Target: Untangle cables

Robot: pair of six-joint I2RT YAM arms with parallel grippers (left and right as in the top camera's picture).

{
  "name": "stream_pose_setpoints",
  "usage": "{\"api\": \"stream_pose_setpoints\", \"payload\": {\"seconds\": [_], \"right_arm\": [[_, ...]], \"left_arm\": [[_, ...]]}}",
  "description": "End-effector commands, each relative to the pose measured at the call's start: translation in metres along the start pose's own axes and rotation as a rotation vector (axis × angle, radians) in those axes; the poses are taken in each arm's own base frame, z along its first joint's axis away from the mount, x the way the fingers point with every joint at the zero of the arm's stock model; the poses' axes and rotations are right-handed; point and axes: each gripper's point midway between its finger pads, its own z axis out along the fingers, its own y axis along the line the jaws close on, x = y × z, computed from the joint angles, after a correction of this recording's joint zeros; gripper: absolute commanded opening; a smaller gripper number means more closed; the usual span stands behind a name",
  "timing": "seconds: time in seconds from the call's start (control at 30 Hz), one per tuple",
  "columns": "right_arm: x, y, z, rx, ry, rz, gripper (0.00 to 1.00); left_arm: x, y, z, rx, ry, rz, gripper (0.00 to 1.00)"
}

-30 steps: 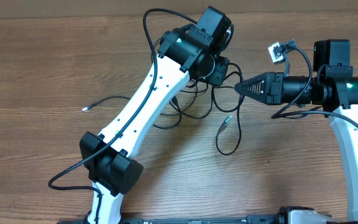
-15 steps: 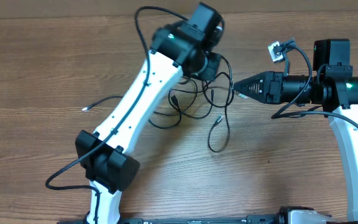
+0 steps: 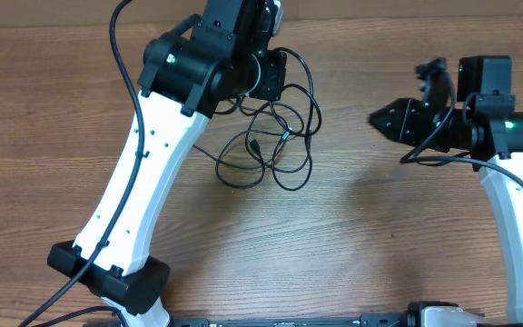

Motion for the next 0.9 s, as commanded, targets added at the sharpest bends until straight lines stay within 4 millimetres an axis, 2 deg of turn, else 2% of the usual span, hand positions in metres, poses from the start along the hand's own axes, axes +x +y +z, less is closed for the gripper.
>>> {"api": "stream_pose_setpoints", "payload": {"seconds": [0.0, 0.23, 0.37, 0.57, 0.67, 0.77, 0.87], "right_arm": [[0.011, 0.074, -0.009, -0.365, 0.026, -0.266, 0.4], [0.022, 0.094, -0.002, -0.407, 0.049, -0.38, 0.4], [0.022, 0.094, -0.002, -0.408, 0.05, -0.379, 0.41], [0.021, 0.092, 0.0, -0.39, 0.045, -0.382, 0.44], [0.016, 0.075, 0.006, -0.286, 0.037, -0.385, 0.45], [0.014, 0.066, 0.008, -0.225, 0.032, -0.387, 0.42], [0.013, 0.065, 0.008, -0.223, 0.032, -0.387, 0.38]], "left_arm": [[0.006, -0.003, 0.013, -0.006, 0.035, 0.017, 0.04], [0.023, 0.035, 0.043, -0.213, 0.12, -0.019, 0.04], [0.031, 0.042, 0.058, -0.242, 0.166, -0.055, 0.04], [0.033, 0.024, 0.064, -0.177, 0.171, -0.071, 0.04], [0.036, 0.015, 0.065, -0.154, 0.182, -0.061, 0.04], [0.038, 0.011, 0.065, -0.149, 0.184, -0.054, 0.04], [0.039, 0.007, 0.066, -0.145, 0.185, -0.047, 0.04]]}}
